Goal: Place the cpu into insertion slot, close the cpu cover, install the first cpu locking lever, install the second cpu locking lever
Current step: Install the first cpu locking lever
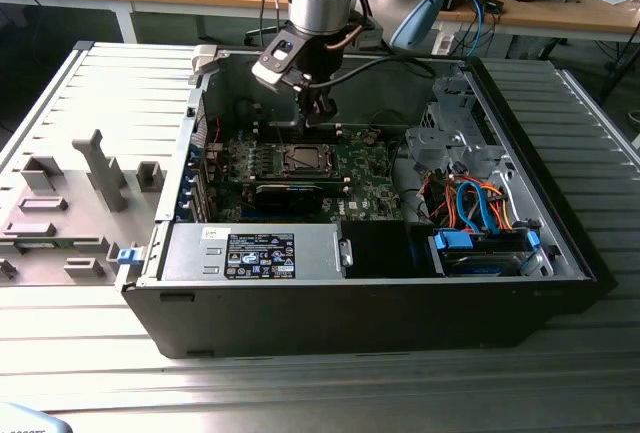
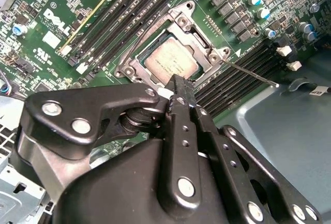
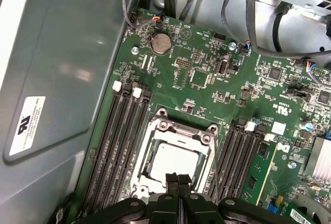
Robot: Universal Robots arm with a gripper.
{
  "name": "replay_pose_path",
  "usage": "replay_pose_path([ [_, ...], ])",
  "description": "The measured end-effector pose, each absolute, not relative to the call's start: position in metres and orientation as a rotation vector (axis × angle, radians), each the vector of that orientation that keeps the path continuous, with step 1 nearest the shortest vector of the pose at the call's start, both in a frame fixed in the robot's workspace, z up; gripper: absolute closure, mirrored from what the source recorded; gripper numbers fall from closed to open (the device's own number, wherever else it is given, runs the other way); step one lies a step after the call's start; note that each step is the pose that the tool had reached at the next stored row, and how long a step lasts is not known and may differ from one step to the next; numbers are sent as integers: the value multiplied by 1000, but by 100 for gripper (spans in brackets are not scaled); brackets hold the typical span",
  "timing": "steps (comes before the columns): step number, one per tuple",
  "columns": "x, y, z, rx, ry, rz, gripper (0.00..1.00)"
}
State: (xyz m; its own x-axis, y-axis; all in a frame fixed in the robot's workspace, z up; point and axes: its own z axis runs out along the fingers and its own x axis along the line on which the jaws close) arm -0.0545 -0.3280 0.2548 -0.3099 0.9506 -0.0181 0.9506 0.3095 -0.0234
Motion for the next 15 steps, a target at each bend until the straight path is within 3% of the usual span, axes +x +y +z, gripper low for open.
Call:
replay_pose_path([
  [15, -55, -328, 255, 1763, 2598, -46, 89],
])
